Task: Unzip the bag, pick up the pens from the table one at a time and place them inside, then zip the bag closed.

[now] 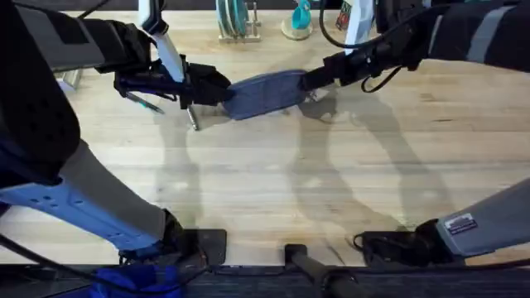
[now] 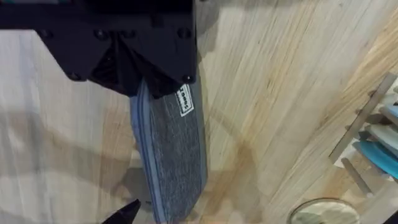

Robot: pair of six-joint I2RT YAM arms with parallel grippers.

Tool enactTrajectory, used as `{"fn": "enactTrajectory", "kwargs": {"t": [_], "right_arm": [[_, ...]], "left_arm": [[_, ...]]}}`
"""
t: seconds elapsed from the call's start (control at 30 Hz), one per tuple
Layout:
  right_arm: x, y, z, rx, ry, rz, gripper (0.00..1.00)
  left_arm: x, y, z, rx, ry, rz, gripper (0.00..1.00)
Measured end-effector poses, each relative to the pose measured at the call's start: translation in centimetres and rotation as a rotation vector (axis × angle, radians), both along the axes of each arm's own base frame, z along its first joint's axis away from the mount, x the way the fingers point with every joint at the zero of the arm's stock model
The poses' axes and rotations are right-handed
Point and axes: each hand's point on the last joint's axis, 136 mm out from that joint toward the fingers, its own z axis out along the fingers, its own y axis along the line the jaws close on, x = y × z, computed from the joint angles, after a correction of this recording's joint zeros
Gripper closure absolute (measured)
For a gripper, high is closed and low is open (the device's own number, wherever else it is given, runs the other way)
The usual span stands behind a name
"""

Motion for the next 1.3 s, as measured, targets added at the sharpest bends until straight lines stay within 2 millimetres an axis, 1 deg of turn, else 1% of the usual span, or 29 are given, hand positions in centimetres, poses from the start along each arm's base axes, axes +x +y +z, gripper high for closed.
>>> {"fn": "enactTrajectory", "kwargs": {"t": [0.13,0.3,0.4,0.47,0.57,0.8,0.87,1.3], "right_arm": [[0.2,0.0,0.1,0.004,-0.008,-0.005,0.094],[1.4,0.3,0.5,0.025,-0.046,-0.023,0.097],[1.6,0.6,-0.2,0.031,-0.029,-0.027,0.099],[1.5,0.7,-0.9,0.03,-0.011,-0.026,0.12],[1.4,0.9,-1.5,0.031,0.006,-0.025,0.204],[1.1,1.4,-1.3,0.05,0.015,-0.016,0.46],[1.1,1.4,-1.3,0.052,0.016,-0.015,0.507],[1.3,1.0,-1.3,0.06,0.022,-0.029,0.519]], "left_arm": [[0.0,0.0,0.0,0.0,0.0,0.0,0.959],[0.0,0.0,0.0,0.0,0.0,0.0,0.959],[0.0,0.0,0.0,0.0,0.0,0.0,0.959],[0.0,0.0,0.0,0.0,0.0,0.0,0.959],[0.0,0.0,0.0,0.0,0.0,0.0,0.959],[0.0,0.0,0.0,0.0,0.0,0.0,0.959],[0.0,0.0,0.0,0.0,0.001,0.0,0.959],[0.0,0.0,0.0,0.0,0.0,0.0,0.959]]}}
